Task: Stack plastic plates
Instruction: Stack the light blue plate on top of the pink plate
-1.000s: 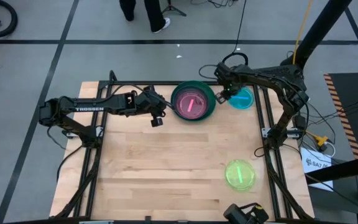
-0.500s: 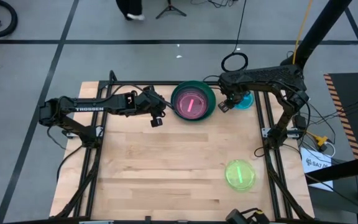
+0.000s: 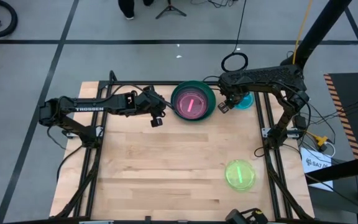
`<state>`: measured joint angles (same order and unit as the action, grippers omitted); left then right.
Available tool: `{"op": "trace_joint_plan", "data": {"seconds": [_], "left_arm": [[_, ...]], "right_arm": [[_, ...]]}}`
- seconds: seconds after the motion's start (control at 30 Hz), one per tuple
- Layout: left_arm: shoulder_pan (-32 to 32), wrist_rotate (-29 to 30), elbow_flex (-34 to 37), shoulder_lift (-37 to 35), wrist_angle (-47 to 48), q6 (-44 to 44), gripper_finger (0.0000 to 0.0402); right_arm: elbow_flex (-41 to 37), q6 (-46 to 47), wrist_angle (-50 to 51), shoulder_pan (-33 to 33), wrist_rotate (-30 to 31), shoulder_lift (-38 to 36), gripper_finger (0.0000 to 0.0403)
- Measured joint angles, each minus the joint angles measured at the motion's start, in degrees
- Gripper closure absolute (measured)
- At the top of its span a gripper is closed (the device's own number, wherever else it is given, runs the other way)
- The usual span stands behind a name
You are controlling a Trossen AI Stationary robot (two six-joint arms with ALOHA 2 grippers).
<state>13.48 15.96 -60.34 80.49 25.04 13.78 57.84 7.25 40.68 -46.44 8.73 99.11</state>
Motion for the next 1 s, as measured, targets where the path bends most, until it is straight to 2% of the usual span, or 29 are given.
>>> {"op": "trace_joint_plan", "data": {"seconds": [0.17,0.3,0.67,1.0], "left_arm": [[0.0,0.0,0.0,0.0,0.0,0.0,0.0254],[0.0,0.0,0.0,0.0,0.0,-0.1,0.0254],[0.0,0.0,0.0,0.0,0.0,-0.2,0.0254],[0.0,0.0,0.0,0.0,-0.7,-0.1,0.0254]], "right_arm": [[0.0,0.0,-0.2,0.0,0.5,0.0,0.0382],[0.0,-0.5,0.5,0.0,0.6,-0.3,0.0399],[0.0,-0.9,3.1,0.9,0.5,-6.2,0.04],[0.0,-2.4,-2.6,7.4,3.3,-17.3,0.0401]]}}
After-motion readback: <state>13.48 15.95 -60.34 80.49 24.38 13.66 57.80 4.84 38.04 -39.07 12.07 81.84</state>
